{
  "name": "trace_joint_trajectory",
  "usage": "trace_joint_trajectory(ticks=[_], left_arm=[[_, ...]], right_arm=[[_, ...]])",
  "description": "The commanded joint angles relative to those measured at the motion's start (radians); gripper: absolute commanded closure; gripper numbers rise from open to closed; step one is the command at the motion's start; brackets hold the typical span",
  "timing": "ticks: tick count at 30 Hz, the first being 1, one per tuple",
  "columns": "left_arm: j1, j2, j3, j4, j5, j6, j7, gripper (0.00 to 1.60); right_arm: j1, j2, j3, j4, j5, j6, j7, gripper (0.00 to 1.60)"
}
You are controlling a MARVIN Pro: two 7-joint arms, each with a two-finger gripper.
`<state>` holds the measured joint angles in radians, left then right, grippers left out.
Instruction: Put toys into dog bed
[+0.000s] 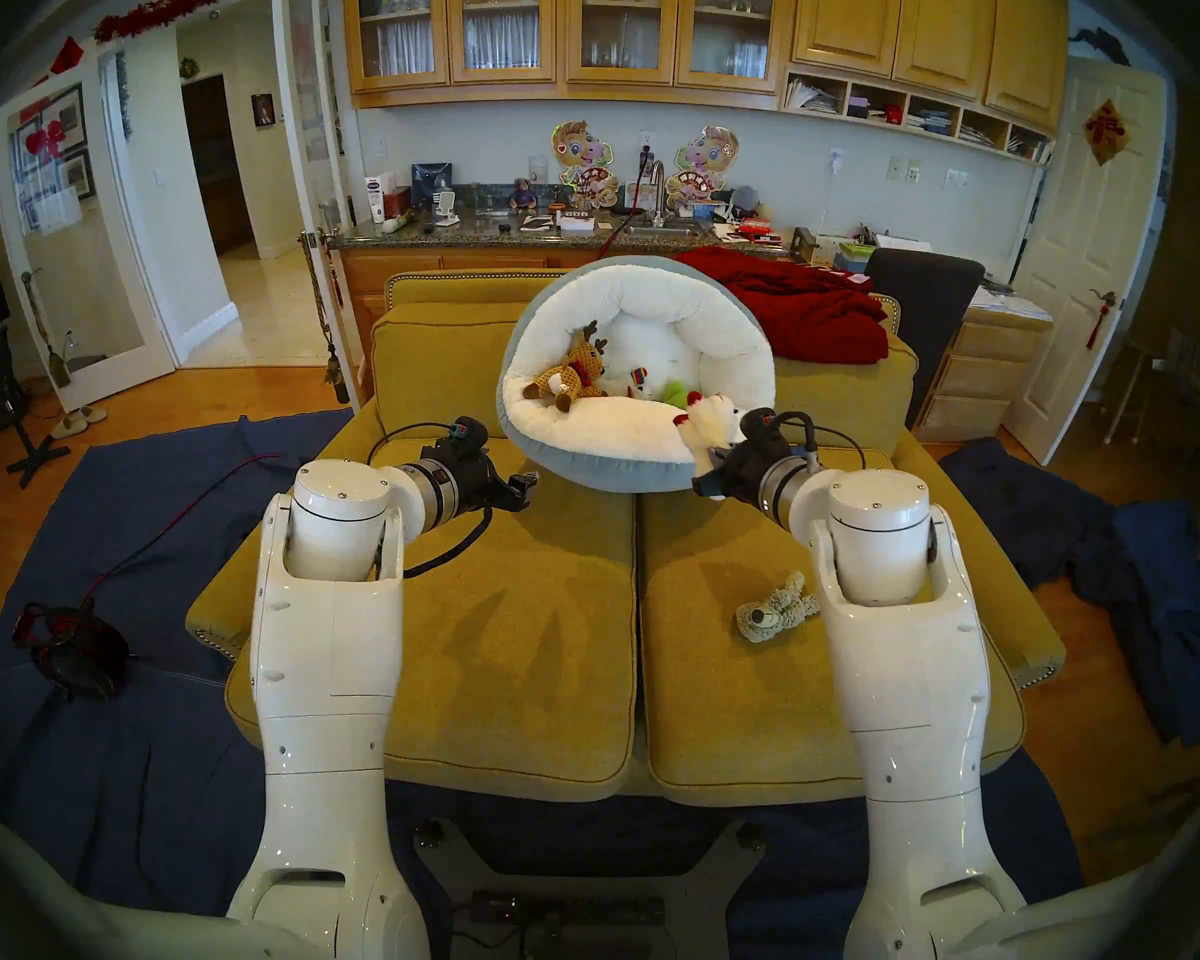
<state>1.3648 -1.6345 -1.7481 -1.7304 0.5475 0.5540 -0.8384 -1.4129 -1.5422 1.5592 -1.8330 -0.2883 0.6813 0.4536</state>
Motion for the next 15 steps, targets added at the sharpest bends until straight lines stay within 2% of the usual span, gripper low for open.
trace_joint_trajectory(ticks=[1,2,3,5,8,15], left_arm=[[-0.029,0.001,0.001,-0.023,-0.004,-0.006,0.001,0.00],[-0.029,0.001,0.001,-0.022,-0.004,-0.006,0.001,0.00],[-0.028,0.001,0.002,-0.021,-0.004,-0.006,0.002,0.00],[-0.028,0.001,0.002,-0.021,-0.004,-0.006,0.002,0.00],[-0.027,0.000,0.002,-0.020,-0.004,-0.006,0.003,0.00],[-0.024,0.000,0.002,-0.016,-0.003,-0.006,0.005,0.00]], right_arm=[[0.111,-0.017,-0.019,0.028,-0.009,-0.035,-0.021,1.60],[0.116,-0.018,-0.020,0.036,-0.010,-0.036,-0.024,1.60],[0.197,-0.015,-0.021,0.102,-0.016,-0.028,-0.029,1.60],[0.197,-0.015,-0.021,0.102,-0.016,-0.028,-0.029,1.60],[0.153,-0.012,-0.011,0.085,-0.018,-0.042,-0.038,1.60],[0.207,0.003,0.011,0.158,-0.031,-0.049,-0.049,1.60]])
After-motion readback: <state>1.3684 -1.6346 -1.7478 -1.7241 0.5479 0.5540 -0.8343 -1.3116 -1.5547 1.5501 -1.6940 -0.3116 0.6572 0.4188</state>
